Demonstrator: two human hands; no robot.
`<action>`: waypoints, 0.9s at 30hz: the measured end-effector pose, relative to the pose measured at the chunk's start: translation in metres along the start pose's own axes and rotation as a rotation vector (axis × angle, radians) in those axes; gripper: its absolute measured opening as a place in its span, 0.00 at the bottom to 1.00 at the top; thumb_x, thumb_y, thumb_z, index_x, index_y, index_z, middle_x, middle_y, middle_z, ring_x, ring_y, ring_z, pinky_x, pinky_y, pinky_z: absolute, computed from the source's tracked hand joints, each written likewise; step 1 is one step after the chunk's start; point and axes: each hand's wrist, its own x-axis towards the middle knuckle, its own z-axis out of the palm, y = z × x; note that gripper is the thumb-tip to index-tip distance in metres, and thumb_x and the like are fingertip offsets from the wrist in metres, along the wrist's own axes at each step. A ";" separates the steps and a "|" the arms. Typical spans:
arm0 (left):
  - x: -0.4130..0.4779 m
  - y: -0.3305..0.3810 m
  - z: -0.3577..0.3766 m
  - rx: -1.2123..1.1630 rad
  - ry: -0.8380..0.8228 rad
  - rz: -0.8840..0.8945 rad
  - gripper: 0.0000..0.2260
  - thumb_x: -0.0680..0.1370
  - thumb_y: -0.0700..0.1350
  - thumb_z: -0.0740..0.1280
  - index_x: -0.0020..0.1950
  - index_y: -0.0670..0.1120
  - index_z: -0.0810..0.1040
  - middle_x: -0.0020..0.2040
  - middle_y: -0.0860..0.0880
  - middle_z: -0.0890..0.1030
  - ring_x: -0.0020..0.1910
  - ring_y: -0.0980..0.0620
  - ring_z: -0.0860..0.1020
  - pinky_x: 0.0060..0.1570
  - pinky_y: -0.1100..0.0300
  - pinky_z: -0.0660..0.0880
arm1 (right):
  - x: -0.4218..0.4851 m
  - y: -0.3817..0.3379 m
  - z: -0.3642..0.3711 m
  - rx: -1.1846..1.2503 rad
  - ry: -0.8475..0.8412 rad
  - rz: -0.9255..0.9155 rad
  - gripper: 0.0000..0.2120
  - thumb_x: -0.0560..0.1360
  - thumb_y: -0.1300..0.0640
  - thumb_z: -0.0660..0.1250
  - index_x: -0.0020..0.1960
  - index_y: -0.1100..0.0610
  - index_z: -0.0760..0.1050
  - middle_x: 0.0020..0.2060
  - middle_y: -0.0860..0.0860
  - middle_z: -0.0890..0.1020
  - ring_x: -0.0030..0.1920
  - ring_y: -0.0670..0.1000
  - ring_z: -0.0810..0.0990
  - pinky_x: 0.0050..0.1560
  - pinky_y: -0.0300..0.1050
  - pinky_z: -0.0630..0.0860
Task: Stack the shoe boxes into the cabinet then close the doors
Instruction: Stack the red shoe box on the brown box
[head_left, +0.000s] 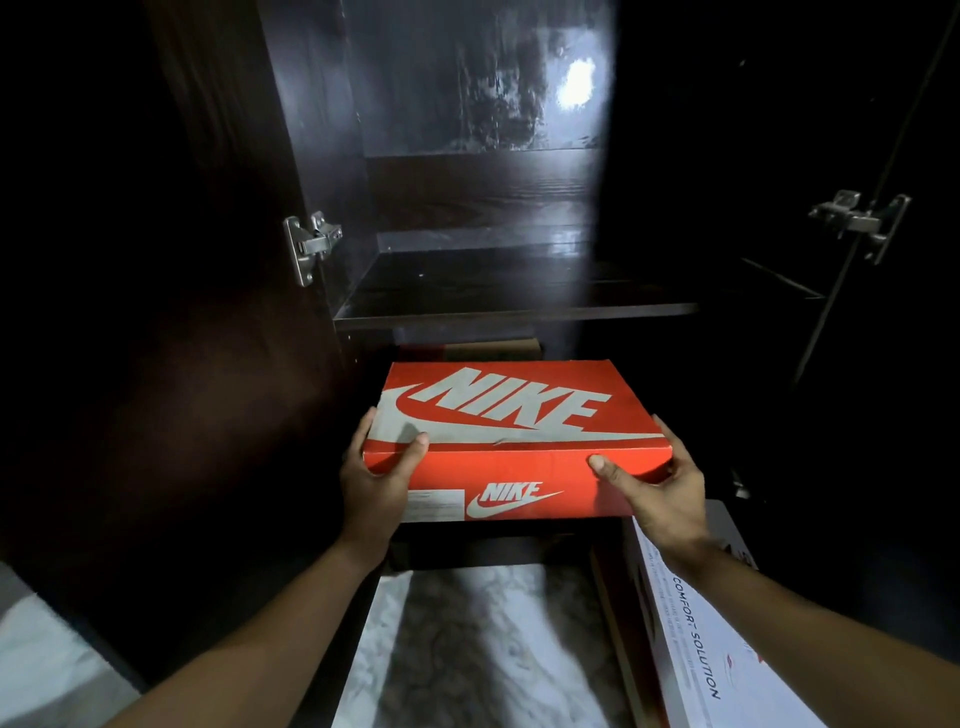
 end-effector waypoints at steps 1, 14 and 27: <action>0.002 -0.001 -0.001 -0.023 0.026 -0.007 0.22 0.76 0.48 0.73 0.68 0.57 0.71 0.59 0.52 0.81 0.53 0.50 0.83 0.44 0.58 0.82 | 0.000 0.002 0.003 -0.010 0.017 -0.022 0.32 0.67 0.69 0.78 0.68 0.58 0.72 0.53 0.49 0.86 0.55 0.48 0.85 0.53 0.39 0.81; 0.039 0.000 0.017 0.051 0.227 -0.083 0.25 0.78 0.49 0.70 0.67 0.43 0.61 0.56 0.47 0.73 0.46 0.51 0.79 0.37 0.63 0.73 | 0.041 0.011 0.025 -0.211 0.109 -0.107 0.38 0.63 0.41 0.81 0.68 0.49 0.71 0.62 0.52 0.77 0.62 0.48 0.80 0.63 0.52 0.78; 0.056 -0.045 0.053 0.226 0.548 0.210 0.30 0.73 0.40 0.75 0.68 0.34 0.64 0.66 0.34 0.65 0.65 0.46 0.69 0.64 0.59 0.68 | 0.077 0.047 0.086 -0.254 0.374 -0.186 0.38 0.64 0.38 0.78 0.63 0.53 0.63 0.60 0.50 0.66 0.64 0.55 0.72 0.66 0.52 0.73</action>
